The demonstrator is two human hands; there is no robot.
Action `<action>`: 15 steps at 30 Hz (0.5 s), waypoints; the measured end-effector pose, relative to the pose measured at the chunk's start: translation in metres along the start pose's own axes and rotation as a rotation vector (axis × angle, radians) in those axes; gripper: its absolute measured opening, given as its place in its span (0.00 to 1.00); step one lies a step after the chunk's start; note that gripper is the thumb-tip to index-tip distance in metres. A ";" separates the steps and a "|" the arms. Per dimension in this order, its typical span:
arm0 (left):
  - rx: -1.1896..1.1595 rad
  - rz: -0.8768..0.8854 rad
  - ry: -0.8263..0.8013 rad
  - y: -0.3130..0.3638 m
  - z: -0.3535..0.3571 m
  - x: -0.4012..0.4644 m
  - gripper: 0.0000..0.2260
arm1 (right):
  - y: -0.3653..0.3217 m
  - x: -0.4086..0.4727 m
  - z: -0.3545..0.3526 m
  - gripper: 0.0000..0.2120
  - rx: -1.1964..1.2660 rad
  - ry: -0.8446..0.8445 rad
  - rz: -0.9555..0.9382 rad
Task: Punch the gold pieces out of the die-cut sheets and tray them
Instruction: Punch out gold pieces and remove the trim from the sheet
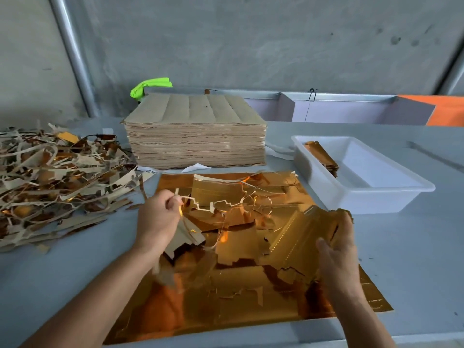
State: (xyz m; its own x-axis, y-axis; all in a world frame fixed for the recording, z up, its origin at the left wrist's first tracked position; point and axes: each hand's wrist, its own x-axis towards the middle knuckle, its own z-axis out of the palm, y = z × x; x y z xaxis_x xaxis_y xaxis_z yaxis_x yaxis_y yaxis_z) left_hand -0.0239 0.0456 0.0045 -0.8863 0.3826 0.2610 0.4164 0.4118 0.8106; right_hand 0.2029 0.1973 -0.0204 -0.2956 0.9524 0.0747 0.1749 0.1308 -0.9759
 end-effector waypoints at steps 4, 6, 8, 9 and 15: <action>0.438 0.228 -0.057 0.001 -0.003 -0.001 0.25 | -0.005 0.004 -0.012 0.36 -0.052 -0.001 -0.045; 0.518 0.399 -0.202 0.013 0.005 -0.014 0.37 | -0.007 0.004 -0.010 0.39 -0.096 -0.046 -0.028; 0.635 0.562 -0.366 0.024 0.021 -0.036 0.43 | -0.007 0.003 -0.004 0.40 -0.113 -0.065 -0.053; 0.706 0.601 -0.429 0.027 0.032 -0.048 0.45 | -0.007 0.003 0.000 0.40 -0.115 -0.064 -0.057; 0.858 0.473 -0.386 0.030 0.072 -0.073 0.30 | 0.001 0.001 0.010 0.08 -0.184 -0.036 -0.002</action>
State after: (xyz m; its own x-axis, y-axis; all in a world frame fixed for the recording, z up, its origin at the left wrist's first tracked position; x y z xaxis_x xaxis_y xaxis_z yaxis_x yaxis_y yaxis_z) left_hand 0.0677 0.0897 -0.0281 -0.5342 0.8326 0.1464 0.8406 0.5415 -0.0121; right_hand 0.1933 0.1952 -0.0232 -0.3287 0.9421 0.0661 0.3423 0.1840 -0.9214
